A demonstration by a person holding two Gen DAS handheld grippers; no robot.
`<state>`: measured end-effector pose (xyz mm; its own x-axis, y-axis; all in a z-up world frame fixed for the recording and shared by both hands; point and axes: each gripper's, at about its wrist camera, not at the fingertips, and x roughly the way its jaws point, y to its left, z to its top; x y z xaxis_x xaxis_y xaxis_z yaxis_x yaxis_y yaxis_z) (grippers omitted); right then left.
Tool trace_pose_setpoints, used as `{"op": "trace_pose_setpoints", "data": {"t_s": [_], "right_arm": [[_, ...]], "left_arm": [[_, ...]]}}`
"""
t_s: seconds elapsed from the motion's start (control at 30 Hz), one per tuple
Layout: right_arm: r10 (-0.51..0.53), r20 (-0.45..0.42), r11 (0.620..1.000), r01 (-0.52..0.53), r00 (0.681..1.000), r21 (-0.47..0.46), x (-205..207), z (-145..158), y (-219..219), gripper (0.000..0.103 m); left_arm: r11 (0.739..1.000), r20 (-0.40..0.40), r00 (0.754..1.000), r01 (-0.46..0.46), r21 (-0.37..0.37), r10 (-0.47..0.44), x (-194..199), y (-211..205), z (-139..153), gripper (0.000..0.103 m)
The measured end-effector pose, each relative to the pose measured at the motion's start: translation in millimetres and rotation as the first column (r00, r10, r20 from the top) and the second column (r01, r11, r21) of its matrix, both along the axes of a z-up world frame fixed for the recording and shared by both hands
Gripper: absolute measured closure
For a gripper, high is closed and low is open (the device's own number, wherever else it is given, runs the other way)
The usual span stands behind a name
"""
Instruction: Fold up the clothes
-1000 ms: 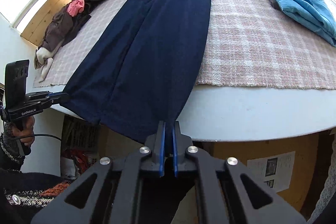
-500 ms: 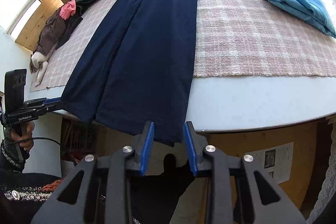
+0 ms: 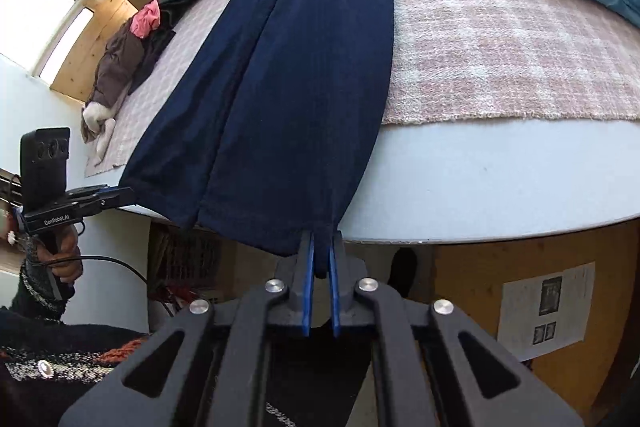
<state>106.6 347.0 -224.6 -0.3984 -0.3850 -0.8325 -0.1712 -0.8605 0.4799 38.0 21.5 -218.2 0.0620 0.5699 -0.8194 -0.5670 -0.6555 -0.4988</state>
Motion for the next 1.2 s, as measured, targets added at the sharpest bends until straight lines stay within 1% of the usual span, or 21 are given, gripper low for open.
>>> {"op": "trace_pose_setpoints", "data": {"t_s": [0.07,0.2,0.27,0.33,0.4,0.43,0.47,0.5,0.57,0.6,0.63,0.7,0.77,0.8,0.83,0.93,0.97,1.0,1.1,1.17,1.2], "right_arm": [[-0.046,-0.047,0.992,0.040,0.998,-0.123,0,16,16,0.096],[-0.124,-0.130,0.955,0.083,0.984,-0.284,-20,49,51,0.096],[-0.142,-0.162,0.934,0.078,0.977,-0.349,-42,62,68,0.096],[-0.148,-0.183,0.930,0.074,0.972,-0.360,-73,74,88,0.096],[-0.136,-0.178,0.941,0.071,0.974,-0.330,-109,78,105,0.096],[-0.127,-0.160,0.948,0.073,0.979,-0.310,-133,72,113,0.096],[-0.119,-0.139,0.954,0.074,0.983,-0.290,-157,66,120,0.093],[-0.113,-0.099,0.958,0.082,0.989,-0.274,-173,55,126,0.093],[-0.101,-0.017,0.966,0.094,0.995,-0.242,-206,34,138,0.081],[-0.096,0.024,0.969,0.099,0.995,-0.226,-222,24,144,0.079],[-0.092,0.061,0.972,0.103,0.994,-0.210,-238,14,150,0.078],[-0.069,0.034,0.976,0.075,0.997,-0.206,-241,20,153,0.077],[-0.052,-0.013,0.980,0.048,0.999,-0.195,-235,32,155,0.067],[-0.042,-0.036,0.982,0.035,0.998,-0.187,-231,38,155,0.066],[-0.021,-0.056,0.986,0.012,0.998,-0.166,-226,40,147,0.066],[0.043,-0.112,0.994,-0.055,0.993,-0.099,-208,47,124,0.066],[0.067,-0.128,0.994,-0.077,0.989,-0.075,-203,49,115,0.066],[0.107,-0.128,0.993,-0.113,0.986,-0.038,-202,43,99,0.066],[0.217,-0.109,0.975,-0.211,0.970,0.066,-206,25,52,0.066],[0.253,-0.062,0.963,-0.245,0.965,0.114,-221,7,30,0.066],[0.268,-0.034,0.956,-0.261,0.963,0.137,-227,-2,22,0.066]], "left_arm": [[0.998,0.041,0.999,-0.017,0.068,0.014,-7,-4,12,0.095],[0.980,0.090,0.995,-0.064,0.186,0.048,-31,-3,46,0.095],[0.966,0.108,0.992,-0.091,0.242,0.066,-50,-1,64,0.095],[0.953,0.117,0.991,-0.099,0.287,0.068,-78,8,77,0.095],[0.951,0.091,0.993,-0.100,0.292,0.076,-113,24,85,0.095],[0.954,0.070,0.994,-0.097,0.284,0.080,-132,33,86,0.095],[0.957,0.049,0.995,-0.094,0.276,0.084,-151,42,88,0.095],[0.962,0.035,0.995,-0.097,0.254,0.091,-171,52,82,0.095],[0.973,0.012,0.994,-0.107,0.202,0.107,-212,73,65,0.093],[0.980,0.022,0.991,-0.131,0.153,0.129,-233,87,49,0.092],[0.985,0.043,0.990,-0.139,0.103,0.135,-253,99,31,0.087],[0.989,0.035,0.990,-0.140,0.038,0.139,-268,101,22,0.086],[0.990,0.020,0.990,-0.141,-0.024,0.142,-281,101,16,0.086],[0.988,0.013,0.990,-0.142,-0.054,0.143,-287,101,13,0.084],[0.989,-0.005,0.991,-0.136,-0.055,0.136,-282,98,19,0.077],[0.993,-0.068,0.992,-0.111,-0.033,0.108,-257,84,44,0.070],[0.994,-0.089,0.991,-0.102,-0.026,0.099,-248,79,53,0.069],[0.996,-0.086,0.992,-0.092,-0.001,0.092,-242,80,57,0.069],[0.996,-0.003,0.999,-0.051,0.077,0.051,-219,91,47,0.069],[0.996,0.011,1.000,0.001,0.090,-0.002,-203,103,33,0.069],[0.997,0.016,1.000,0.004,0.074,-0.005,-201,104,27,0.069]]}}
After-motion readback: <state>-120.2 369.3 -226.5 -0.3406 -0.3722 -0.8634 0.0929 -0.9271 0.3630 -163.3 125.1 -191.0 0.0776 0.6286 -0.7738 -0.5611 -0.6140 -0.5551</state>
